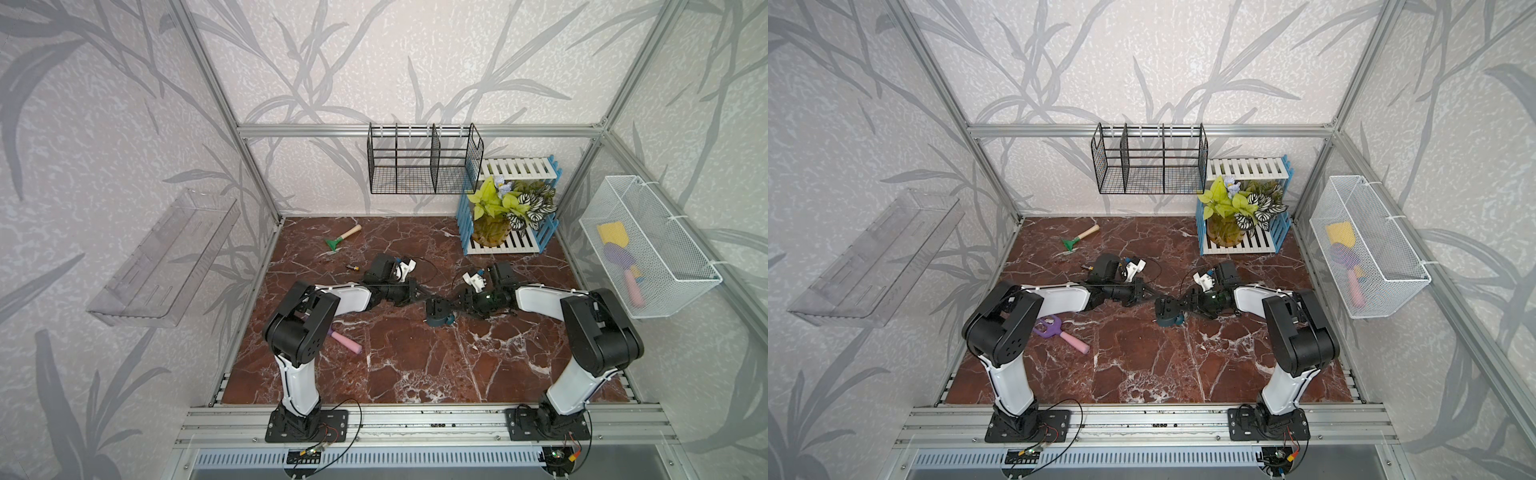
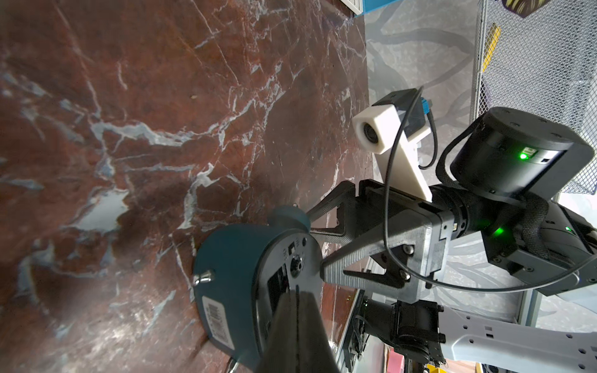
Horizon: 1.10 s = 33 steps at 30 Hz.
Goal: Remove the battery from the alarm
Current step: Install the cover on the alarm.
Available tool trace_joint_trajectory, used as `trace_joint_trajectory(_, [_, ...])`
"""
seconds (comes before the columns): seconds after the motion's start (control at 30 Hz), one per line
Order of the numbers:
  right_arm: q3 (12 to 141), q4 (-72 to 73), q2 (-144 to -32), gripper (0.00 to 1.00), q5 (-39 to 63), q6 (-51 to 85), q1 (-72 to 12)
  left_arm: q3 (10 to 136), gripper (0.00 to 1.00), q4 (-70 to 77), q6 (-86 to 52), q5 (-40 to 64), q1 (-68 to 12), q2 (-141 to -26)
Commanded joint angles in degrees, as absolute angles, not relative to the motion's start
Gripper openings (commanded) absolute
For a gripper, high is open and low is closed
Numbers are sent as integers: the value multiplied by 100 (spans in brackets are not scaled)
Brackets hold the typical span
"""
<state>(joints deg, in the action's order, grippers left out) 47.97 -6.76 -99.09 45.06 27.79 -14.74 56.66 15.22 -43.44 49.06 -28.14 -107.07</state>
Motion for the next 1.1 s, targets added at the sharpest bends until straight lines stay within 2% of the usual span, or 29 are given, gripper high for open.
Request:
trace_joint_trajectory(0.0, [4931, -774, -9969, 67, 4488, 2749, -1512, 5954, 0, 1264, -4205, 4792, -2893, -10706])
trace_joint_trajectory(0.63, [4851, -689, -9918, 67, 4511, 2804, -1513, 6360, 0, 262, -3728, 4239, -3074, -10921])
trace_joint_trajectory(1.07, [4825, -676, -9930, 67, 4530, 2817, -1536, 6567, 0, 157, -3752, 4231, -3159, -11068])
